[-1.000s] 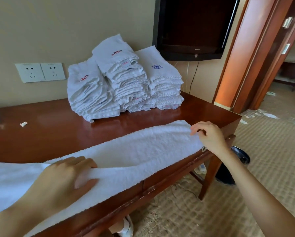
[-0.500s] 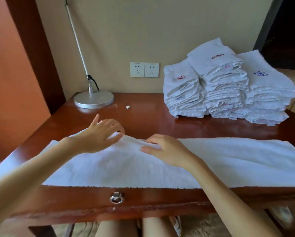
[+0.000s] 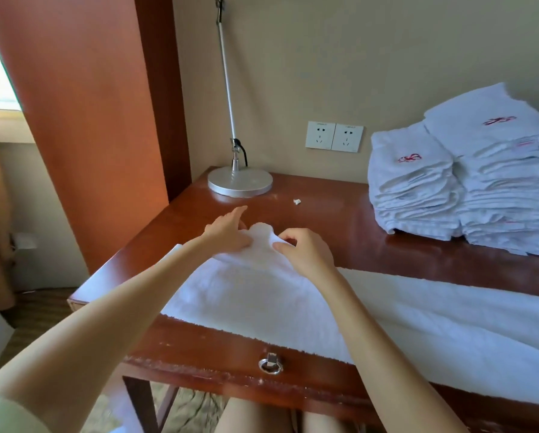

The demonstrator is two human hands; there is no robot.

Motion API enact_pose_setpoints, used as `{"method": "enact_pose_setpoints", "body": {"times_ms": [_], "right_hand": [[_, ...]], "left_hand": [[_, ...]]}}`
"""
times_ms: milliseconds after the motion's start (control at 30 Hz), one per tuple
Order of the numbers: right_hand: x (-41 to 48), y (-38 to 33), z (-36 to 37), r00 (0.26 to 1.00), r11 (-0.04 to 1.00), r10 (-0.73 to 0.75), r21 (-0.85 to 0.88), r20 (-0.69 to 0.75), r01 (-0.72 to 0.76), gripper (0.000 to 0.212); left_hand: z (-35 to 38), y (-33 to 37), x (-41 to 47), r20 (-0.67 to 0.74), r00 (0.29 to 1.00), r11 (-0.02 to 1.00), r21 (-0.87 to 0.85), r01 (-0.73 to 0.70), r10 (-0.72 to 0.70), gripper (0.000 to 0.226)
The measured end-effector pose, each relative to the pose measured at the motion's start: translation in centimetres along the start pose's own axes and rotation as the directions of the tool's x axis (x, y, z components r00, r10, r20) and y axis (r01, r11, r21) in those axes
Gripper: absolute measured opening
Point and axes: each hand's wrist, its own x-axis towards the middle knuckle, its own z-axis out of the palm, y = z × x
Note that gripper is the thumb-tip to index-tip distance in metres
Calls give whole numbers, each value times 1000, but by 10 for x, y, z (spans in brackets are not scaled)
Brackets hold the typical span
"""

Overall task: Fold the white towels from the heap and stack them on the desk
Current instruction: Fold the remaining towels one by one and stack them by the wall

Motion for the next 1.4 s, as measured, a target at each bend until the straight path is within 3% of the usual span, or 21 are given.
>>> {"method": "enact_pose_setpoints", "body": {"times_ms": [67,167,300,367,467,533,633,767,967,1067,1200,1333,1400], "right_hand": [[-4,-4,-5,997,999,-49,10,-65,49,14],[-9,-13,-12,987,994,-107,26,-122,110,12],[-24,-29,-17,970,974,-225,-7,-97,225,11],[-38,-36,-17,958,961,-278,-22,-70,277,10],[-61,-44,-13,937,936,-348,-72,-33,345,10],[-76,-47,-6,918,909,-396,-131,15,395,12],[-95,-47,8,893,871,-438,-197,104,450,17],[-104,-49,24,867,872,-434,-130,245,473,22],[-72,-64,36,879,888,-427,-87,214,452,27],[-46,-77,52,871,882,-386,-157,304,445,41],[-23,-91,80,826,843,-314,-263,468,470,50],[-19,-87,95,835,832,-282,-313,473,458,54],[-16,-86,95,839,832,-275,-322,470,453,55]], "left_hand": [[-13,-4,-1,-43,998,993,-111,-41,36,77],[-37,-13,-9,-116,987,989,-82,-122,113,66],[-64,-24,-38,-54,985,981,-96,-168,163,67],[-75,-30,-56,-46,983,982,-60,-179,176,49],[-85,-40,-83,-163,954,967,49,-248,253,26],[-88,-51,-100,-215,934,958,34,-283,284,17],[-83,-79,-126,-184,942,960,48,-277,281,37],[-65,-99,-149,-107,952,955,114,-275,287,55],[-62,-96,-165,-43,947,947,56,-317,320,33],[-60,-93,-168,-67,974,975,-27,-219,217,29],[-57,-89,-166,-130,979,981,-97,-169,156,41],[-48,-89,-163,-201,972,992,29,-119,123,16],[-43,-89,-164,-244,967,995,91,-47,68,21]]}}
